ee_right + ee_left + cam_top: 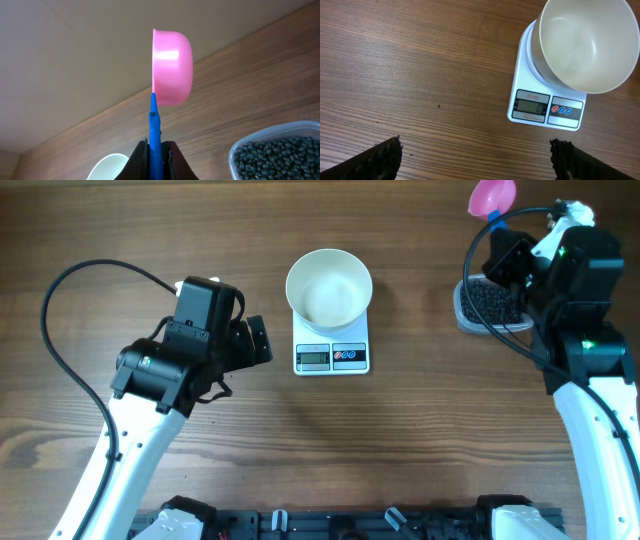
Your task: Scoop item into bowl and weigh 150g on scale
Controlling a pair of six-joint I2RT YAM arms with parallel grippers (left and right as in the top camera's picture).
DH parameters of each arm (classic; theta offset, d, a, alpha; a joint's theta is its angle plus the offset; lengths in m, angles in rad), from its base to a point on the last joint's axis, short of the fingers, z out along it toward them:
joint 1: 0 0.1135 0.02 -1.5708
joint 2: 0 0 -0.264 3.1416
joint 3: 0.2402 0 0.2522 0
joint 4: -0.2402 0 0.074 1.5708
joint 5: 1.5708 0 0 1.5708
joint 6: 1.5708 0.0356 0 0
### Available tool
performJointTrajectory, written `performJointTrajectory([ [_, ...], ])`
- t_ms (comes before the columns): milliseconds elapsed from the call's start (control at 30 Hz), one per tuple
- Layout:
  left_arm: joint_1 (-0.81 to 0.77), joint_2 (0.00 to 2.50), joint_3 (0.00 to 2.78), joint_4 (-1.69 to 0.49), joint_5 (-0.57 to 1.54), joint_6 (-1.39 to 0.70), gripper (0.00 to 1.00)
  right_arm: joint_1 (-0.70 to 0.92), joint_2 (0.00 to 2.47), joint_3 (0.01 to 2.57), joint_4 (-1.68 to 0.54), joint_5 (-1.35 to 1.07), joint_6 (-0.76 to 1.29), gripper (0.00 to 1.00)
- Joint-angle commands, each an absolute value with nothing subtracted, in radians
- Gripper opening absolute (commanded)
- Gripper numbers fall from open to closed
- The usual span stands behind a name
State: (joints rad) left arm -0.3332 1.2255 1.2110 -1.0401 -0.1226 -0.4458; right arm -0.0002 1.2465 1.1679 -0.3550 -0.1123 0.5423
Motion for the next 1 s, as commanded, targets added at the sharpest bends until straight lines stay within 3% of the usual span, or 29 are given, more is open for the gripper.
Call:
performJointTrajectory([
  [0,-0.327,1.229,1.210,-1.037,-0.132,-0.426,1.00,-0.001,1.255,1.183,-0.360,-0.048,0.549,0.04],
  [967,-0.327,1.229,1.210,-1.037,-0.132,-0.426,1.00,-0.001,1.254,1.183,-0.462,-0.049,0.549,0.04],
])
